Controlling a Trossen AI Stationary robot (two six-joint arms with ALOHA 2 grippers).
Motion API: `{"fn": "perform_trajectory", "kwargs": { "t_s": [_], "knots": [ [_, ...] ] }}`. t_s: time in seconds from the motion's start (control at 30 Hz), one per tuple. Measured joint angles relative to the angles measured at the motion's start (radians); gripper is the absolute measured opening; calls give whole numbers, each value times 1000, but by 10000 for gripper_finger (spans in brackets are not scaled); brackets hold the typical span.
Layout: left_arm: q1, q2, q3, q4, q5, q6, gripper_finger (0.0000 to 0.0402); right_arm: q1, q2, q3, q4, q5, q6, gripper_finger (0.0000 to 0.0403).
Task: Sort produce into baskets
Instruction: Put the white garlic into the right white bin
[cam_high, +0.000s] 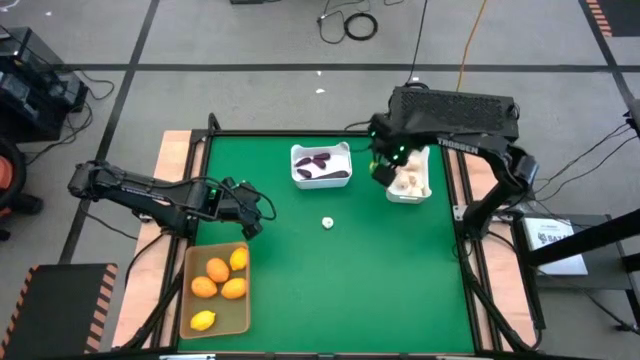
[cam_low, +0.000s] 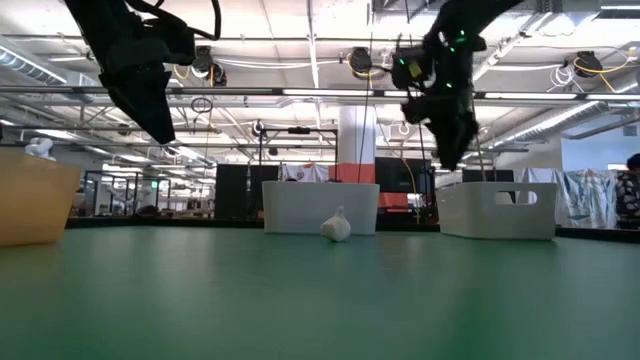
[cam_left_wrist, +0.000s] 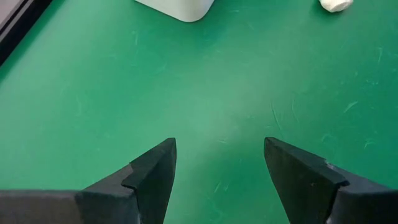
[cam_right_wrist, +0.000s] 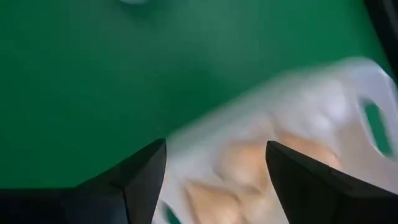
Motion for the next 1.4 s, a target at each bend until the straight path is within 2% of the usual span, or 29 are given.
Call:
{"fn": "perform_trajectory", "kwargs": {
  "t_s": [0.37, 0.5, 0.63, 0.97, 1.23, 1.4],
  "knots": [
    [0, 0, 0, 1, -2, 0, 251, 344, 32, 0, 346, -15, 1, 265],
    [0, 0, -3, 16, -8, 10, 251, 414, 90, 0, 483, 0, 124, 265],
    [0, 0, -26, 75, -8, 51, 251, 453, 167, 0, 600, 6, 220, 265],
    [0, 0, -43, 107, -12, 54, 251, 504, 333, 0, 695, 26, 205, 265],
    [0, 0, -43, 106, -28, 56, 251, 530, 407, 0, 714, 26, 205, 264],
    [0, 0, -43, 107, -31, 72, 251, 530, 417, 2, 726, 27, 201, 235]
  ]
}}
